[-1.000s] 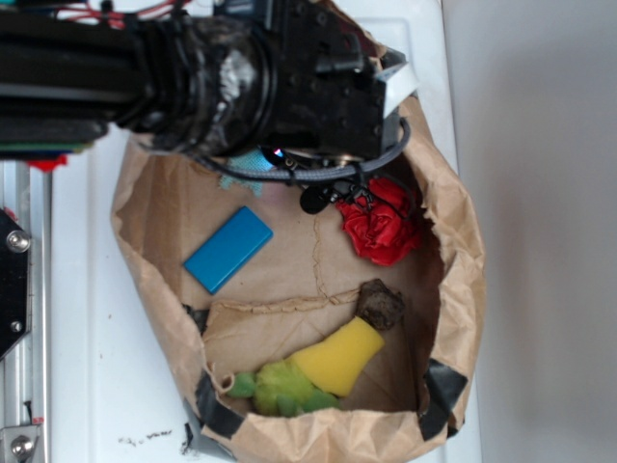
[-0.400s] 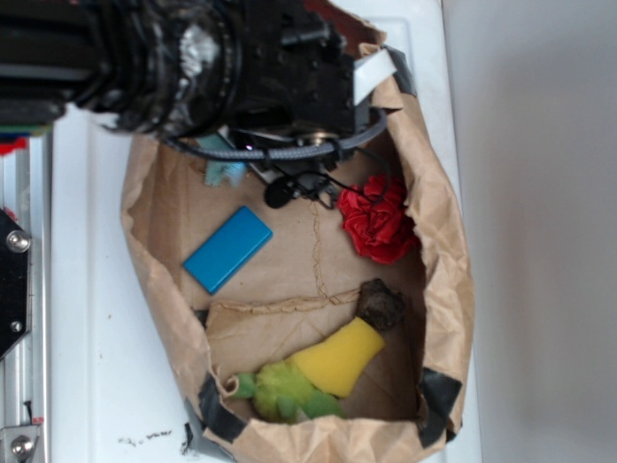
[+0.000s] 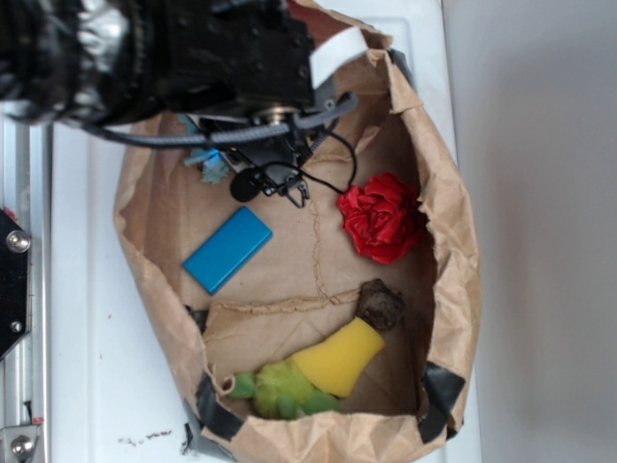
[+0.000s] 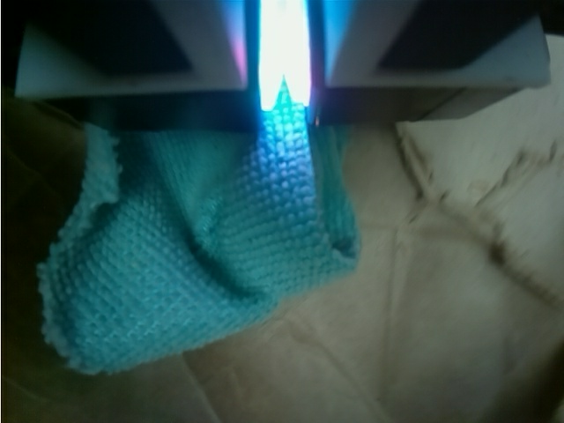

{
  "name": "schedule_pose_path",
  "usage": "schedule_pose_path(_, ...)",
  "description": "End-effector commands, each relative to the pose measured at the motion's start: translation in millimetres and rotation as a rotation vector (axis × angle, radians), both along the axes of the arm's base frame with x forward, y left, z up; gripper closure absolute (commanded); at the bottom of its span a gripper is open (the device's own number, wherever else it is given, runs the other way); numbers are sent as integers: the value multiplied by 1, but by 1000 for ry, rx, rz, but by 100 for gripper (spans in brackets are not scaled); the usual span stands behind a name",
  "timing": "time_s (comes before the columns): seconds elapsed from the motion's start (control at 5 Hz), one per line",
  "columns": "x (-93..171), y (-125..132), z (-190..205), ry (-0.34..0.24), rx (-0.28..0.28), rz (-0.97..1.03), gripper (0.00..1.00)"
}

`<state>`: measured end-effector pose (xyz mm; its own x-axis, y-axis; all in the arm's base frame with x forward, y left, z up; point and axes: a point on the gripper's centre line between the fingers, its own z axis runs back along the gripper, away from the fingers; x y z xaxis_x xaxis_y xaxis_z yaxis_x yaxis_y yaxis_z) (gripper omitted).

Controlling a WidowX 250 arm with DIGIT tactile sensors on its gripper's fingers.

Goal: Grab the blue cloth.

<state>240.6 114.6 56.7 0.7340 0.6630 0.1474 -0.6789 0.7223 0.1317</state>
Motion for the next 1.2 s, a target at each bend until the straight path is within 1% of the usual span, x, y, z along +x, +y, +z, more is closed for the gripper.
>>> schedule_pose_path(0.0, -7, 0, 34, -67, -20, -51, 100)
schedule_pose_path(0.2, -9, -7, 39, -76, -28, -93, 100)
schedule_pose_path(0.4, -6, -9, 40, -80, -26, -83, 100)
schedule_pose_path(0.6, -4, -4, 36, -76, -15, -44, 0)
schedule_pose_path(0.8, -6, -5, 33, -83, 8, -41, 0)
schedule_pose_path(1.0, -3, -2, 26, -72, 28, -25, 0)
